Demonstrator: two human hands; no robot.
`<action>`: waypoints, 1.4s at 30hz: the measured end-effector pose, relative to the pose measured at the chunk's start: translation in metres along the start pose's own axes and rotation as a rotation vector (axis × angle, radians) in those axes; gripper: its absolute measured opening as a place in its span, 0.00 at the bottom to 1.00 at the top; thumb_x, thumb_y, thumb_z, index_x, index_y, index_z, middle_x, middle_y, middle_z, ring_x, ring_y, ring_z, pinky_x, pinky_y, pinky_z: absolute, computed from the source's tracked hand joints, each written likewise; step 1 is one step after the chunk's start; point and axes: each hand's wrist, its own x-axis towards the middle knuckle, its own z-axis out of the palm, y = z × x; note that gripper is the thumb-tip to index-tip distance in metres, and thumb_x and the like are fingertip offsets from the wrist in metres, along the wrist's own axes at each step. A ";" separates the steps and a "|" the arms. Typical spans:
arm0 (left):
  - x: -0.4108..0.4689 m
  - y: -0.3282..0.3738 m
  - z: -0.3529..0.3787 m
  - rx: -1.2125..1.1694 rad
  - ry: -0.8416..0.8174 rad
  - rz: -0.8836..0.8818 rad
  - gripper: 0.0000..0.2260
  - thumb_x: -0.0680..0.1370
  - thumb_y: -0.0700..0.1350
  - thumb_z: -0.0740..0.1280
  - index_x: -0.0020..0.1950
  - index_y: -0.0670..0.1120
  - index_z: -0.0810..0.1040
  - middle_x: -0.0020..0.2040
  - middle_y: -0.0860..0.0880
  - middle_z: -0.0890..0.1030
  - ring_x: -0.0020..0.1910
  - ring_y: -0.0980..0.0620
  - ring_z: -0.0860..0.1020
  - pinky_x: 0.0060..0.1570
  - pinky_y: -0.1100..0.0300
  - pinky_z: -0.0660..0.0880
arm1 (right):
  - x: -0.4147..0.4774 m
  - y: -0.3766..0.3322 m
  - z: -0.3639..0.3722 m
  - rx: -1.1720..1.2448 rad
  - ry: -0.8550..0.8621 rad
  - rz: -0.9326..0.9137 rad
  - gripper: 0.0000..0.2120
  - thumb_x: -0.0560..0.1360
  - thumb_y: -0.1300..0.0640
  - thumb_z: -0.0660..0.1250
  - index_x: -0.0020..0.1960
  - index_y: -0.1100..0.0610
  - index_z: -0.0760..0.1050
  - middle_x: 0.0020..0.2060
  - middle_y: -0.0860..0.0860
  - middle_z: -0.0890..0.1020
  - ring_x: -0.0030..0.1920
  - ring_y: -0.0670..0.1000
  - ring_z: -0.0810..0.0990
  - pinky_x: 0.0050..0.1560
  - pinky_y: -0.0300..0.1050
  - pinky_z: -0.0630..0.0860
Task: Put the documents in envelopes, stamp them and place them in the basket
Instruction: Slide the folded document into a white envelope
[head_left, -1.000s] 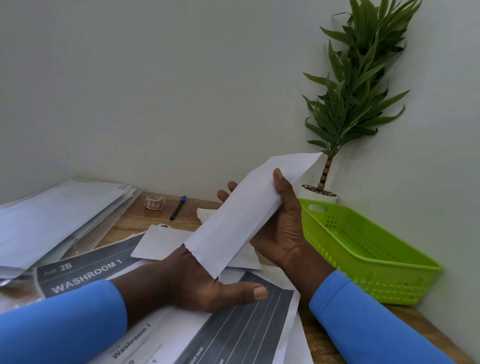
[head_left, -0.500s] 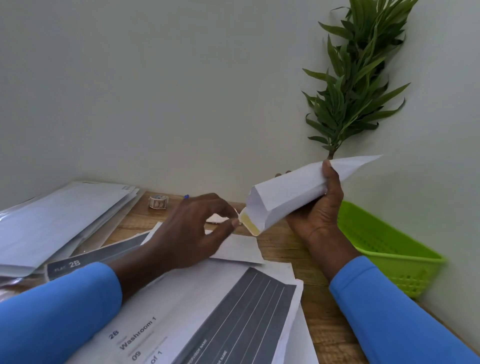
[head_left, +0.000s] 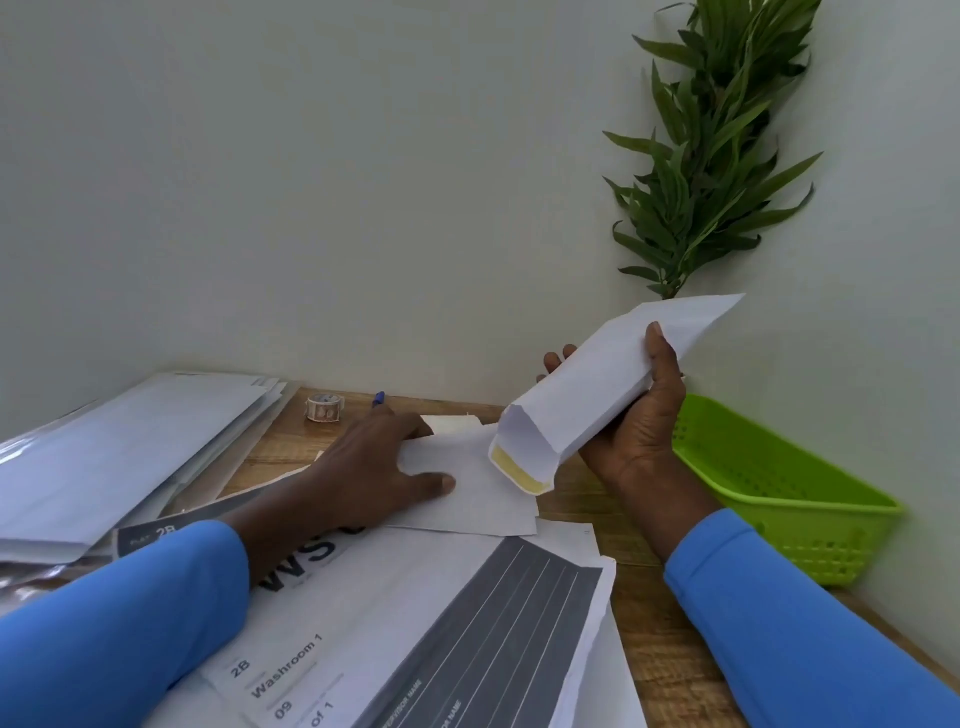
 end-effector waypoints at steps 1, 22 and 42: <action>0.000 0.000 -0.001 -0.042 0.064 0.004 0.10 0.75 0.57 0.73 0.51 0.54 0.77 0.49 0.55 0.78 0.50 0.52 0.77 0.43 0.62 0.68 | 0.002 -0.001 -0.002 0.019 0.002 -0.005 0.29 0.69 0.37 0.70 0.61 0.57 0.76 0.50 0.61 0.79 0.59 0.68 0.82 0.66 0.68 0.73; -0.014 0.033 -0.022 -0.691 -0.137 -0.073 0.15 0.80 0.47 0.71 0.35 0.42 0.81 0.31 0.47 0.77 0.31 0.53 0.72 0.33 0.62 0.66 | 0.002 0.007 0.001 0.133 -0.037 -0.083 0.27 0.71 0.37 0.68 0.60 0.56 0.73 0.44 0.57 0.79 0.48 0.62 0.80 0.60 0.63 0.79; -0.007 0.024 -0.008 -0.777 0.056 -0.318 0.20 0.83 0.50 0.67 0.31 0.47 0.74 0.27 0.51 0.77 0.25 0.54 0.76 0.29 0.63 0.71 | -0.005 0.010 0.015 0.159 -0.054 -0.148 0.21 0.72 0.44 0.67 0.56 0.58 0.76 0.42 0.58 0.79 0.47 0.61 0.80 0.65 0.68 0.74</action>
